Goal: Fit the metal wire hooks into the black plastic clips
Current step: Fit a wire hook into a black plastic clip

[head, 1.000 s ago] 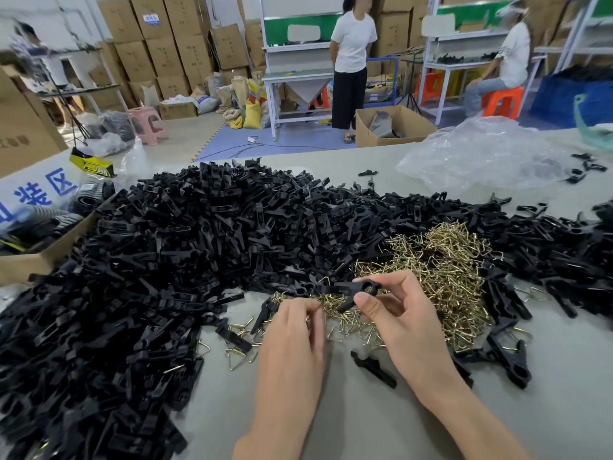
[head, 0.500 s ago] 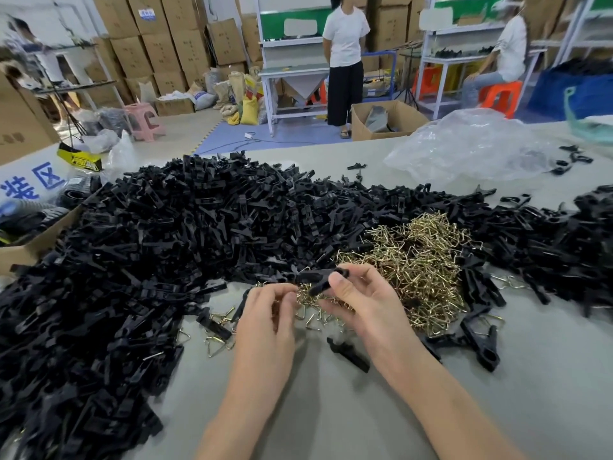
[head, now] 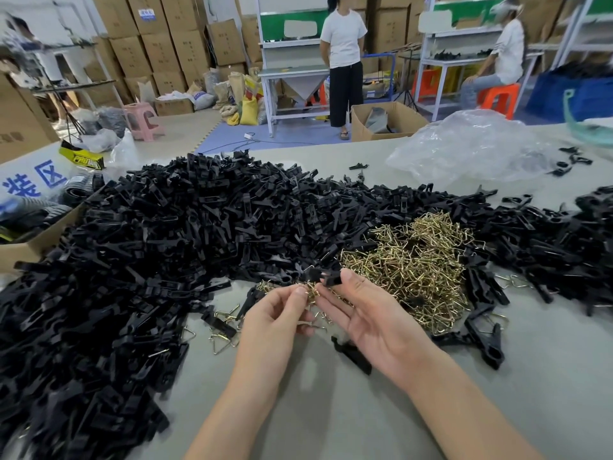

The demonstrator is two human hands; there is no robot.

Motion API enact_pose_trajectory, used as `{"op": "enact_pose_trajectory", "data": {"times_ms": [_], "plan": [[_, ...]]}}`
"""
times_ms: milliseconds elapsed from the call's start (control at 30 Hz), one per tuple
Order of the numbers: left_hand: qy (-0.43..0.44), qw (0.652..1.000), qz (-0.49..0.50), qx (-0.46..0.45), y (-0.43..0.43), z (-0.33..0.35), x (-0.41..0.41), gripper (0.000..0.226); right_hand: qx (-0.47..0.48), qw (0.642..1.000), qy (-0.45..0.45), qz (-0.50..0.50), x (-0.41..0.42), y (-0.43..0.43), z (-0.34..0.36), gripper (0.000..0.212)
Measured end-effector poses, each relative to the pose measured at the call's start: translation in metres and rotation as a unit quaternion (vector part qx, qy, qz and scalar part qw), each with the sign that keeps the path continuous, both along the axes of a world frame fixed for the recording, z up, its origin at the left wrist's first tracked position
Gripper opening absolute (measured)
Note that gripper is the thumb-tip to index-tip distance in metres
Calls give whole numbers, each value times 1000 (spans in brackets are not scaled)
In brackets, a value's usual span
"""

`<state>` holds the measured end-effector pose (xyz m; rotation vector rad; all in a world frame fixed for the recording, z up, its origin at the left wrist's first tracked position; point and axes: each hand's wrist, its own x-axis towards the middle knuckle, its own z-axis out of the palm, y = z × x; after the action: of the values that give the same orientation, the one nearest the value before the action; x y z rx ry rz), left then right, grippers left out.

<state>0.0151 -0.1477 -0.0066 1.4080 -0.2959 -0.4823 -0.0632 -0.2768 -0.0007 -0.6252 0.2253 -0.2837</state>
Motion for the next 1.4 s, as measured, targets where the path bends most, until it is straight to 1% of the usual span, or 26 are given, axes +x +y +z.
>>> {"op": "enact_pose_trajectory", "data": {"times_ms": [67, 167, 233, 400, 500, 567, 667, 767, 833, 867, 1000, 1133, 1233, 1267, 1367, 1400], "plan": [[13, 1000, -11, -15, 0, 1, 0, 17, 16, 1000, -4, -11, 0, -3, -1, 53], [5, 1000, -3, -23, 0, 3, 1, 15, 17, 1000, -12, -15, 0, -5, -3, 32], [20, 999, -11, -32, 0, 4, 0, 16, 15, 1000, -9, -21, 1, -6, -4, 27], [109, 988, -53, -91, -2, 10, -3, 19, 2, 999, 6, -31, 1, -7, -4, 35], [136, 982, -58, -119, 1, 14, 1, 15, -14, 999, 16, -34, 1, -7, -2, 39], [142, 982, -47, -119, 3, 15, 2, 17, -29, 999, 25, -34, 1, -6, -1, 42], [138, 985, -8, -99, 3, 14, 3, 28, -48, 997, 49, -24, 1, -6, -2, 41], [136, 987, 6, -90, 1, 15, 1, 19, -87, 994, 54, -25, 1, -6, -2, 30], [142, 985, 1, -96, 0, 17, 0, 18, -127, 990, 53, -39, 1, -3, -3, 22], [144, 985, 0, -100, -1, 17, 0, 20, -143, 988, 49, -43, 2, -2, -4, 22], [139, 987, 10, -80, -3, 17, -1, 26, -178, 982, 51, -47, 4, 1, -5, 34], [142, 988, 13, -67, -8, 14, -5, 27, -160, 986, 26, -32, 5, 5, -8, 33], [166, 981, 3, -100, -4, 12, -3, 32, -135, 990, 20, -25, 6, 6, -9, 32], [177, 978, -3, -111, -2, 12, -1, 30, -120, 992, 18, -26, 7, 6, -9, 31], [214, 966, -24, -144, 3, 13, 4, 12, -77, 997, 10, -29, 8, 4, -7, 31], [224, 962, -31, -153, 4, 14, 4, 12, -69, 997, 7, -28, 8, 4, -7, 31]]}}
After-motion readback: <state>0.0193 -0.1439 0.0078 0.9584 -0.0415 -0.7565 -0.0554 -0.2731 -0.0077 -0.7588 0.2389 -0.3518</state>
